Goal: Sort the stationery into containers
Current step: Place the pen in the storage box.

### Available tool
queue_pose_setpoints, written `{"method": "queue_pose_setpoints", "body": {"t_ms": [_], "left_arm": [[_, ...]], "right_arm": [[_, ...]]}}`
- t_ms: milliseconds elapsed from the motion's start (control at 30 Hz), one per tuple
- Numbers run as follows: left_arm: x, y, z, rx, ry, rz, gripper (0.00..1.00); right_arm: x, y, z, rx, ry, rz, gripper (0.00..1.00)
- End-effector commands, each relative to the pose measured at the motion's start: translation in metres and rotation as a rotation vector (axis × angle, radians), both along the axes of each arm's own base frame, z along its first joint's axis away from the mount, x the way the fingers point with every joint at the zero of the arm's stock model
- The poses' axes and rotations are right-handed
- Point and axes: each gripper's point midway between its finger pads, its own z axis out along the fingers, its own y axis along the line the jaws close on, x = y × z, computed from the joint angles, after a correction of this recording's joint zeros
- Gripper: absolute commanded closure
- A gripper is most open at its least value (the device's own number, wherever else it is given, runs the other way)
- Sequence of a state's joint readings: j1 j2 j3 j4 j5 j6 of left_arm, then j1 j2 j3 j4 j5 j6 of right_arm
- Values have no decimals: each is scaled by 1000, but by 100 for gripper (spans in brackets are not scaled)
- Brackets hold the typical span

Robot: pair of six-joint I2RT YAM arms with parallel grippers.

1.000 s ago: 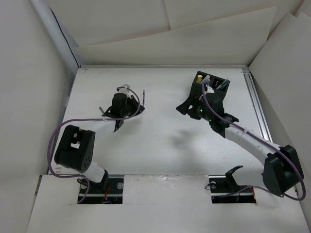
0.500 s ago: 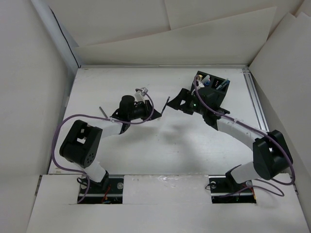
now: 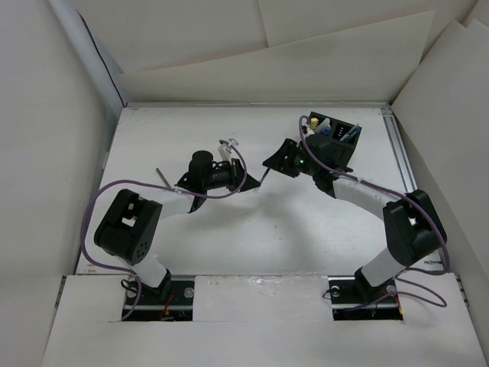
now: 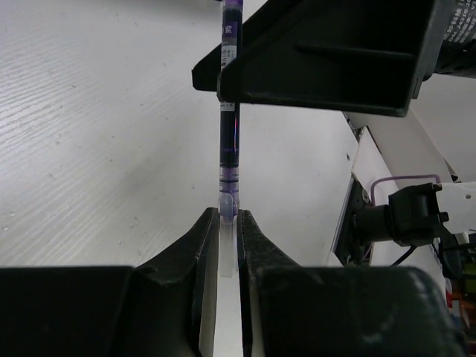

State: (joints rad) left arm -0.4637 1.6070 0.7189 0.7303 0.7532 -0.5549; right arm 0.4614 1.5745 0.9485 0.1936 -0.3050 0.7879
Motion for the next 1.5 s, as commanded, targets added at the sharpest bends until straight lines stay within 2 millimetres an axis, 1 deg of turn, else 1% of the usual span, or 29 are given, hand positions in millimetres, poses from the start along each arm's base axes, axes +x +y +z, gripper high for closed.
{"method": "queue_pose_setpoints", "body": {"t_ms": [0, 267, 300, 333, 367, 467, 500, 533, 600, 633, 700, 767, 833, 867, 933, 967, 1000, 1033, 1067, 1100, 1167, 1200, 1233, 1267, 1333, 1367, 1400, 1433, 1467], "left_arm": [[-7, -4, 21, -55, -70, -52, 100], [-9, -5, 23, -64, -69, -61, 100], [-9, -5, 23, -64, -69, -61, 100], [-9, -5, 23, -64, -69, -61, 100], [-9, -5, 23, -64, -69, -61, 99], [-9, -6, 22, -69, -59, -68, 87], [-9, -6, 22, -69, -59, -68, 79], [-9, -6, 18, -65, -50, -68, 75], [-9, -6, 18, -65, -49, -68, 69], [-7, -6, 18, -63, -50, -59, 66], [-5, -5, 17, -60, -52, -46, 60], [-4, -1, 17, -54, -59, -11, 56], [2, 3, 27, -50, -95, 35, 51], [2, 6, 23, -32, -89, 51, 51], [10, 12, 31, -17, -114, 121, 51], [12, 16, 29, 1, -123, 146, 51], [14, 21, 24, 25, -115, 178, 51], [16, 26, 31, 27, -129, 212, 51], [27, 34, 31, 53, -142, 290, 52], [28, 42, 22, 88, -115, 333, 53], [41, 60, 24, 127, -125, 463, 53], [44, 67, 23, 147, -120, 504, 53], [44, 75, 17, 183, -99, 544, 53], [44, 82, 18, 188, -96, 582, 53], [50, 98, 18, 217, -91, 672, 53], [49, 102, 21, 216, -102, 696, 55], [52, 111, 17, 235, -87, 746, 55], [50, 116, 14, 258, -76, 766, 55], [50, 120, 11, 267, -62, 786, 55]], "right_arm": [[17, 5, 34, 63, -94, -5, 46], [22, 3, 29, 58, -85, -14, 66], [23, 3, 25, 54, -77, -14, 71], [24, 4, 27, 58, -85, -14, 80], [24, 4, 27, 58, -85, -14, 83], [24, 4, 27, 64, -79, -17, 95], [24, 4, 27, 64, -79, -17, 98], [23, 1, 28, 62, -84, -28, 100], [24, 0, 32, 62, -95, -41, 100], [25, -5, 28, 57, -86, -50, 100], [25, -7, 36, 62, -106, -60, 100], [29, -18, 36, 61, -107, -85, 100], [33, -28, 43, 52, -124, -116, 100], [36, -39, 42, 49, -122, -140, 100], [40, -57, 52, 41, -143, -182, 100], [49, -79, 54, 24, -153, -241, 100], [50, -92, 65, 23, -171, -279, 100], [53, -108, 69, 3, -170, -322, 100], [58, -128, 71, -20, -174, -402, 100], [67, -156, 86, -34, -204, -484, 100], [71, -194, 108, -54, -250, -622, 100], [76, -234, 108, -112, -261, -784, 100], [79, -254, 120, -126, -285, -869, 100], [80, -271, 125, -142, -297, -941, 100], [84, -316, 124, -189, -290, -1121, 100], [94, -326, 121, -193, -279, -1168, 100], [98, -331, 118, -209, -268, -1191, 100], [100, -344, 117, -236, -260, -1250, 100], [109, -351, 118, -254, -256, -1285, 100]]}}
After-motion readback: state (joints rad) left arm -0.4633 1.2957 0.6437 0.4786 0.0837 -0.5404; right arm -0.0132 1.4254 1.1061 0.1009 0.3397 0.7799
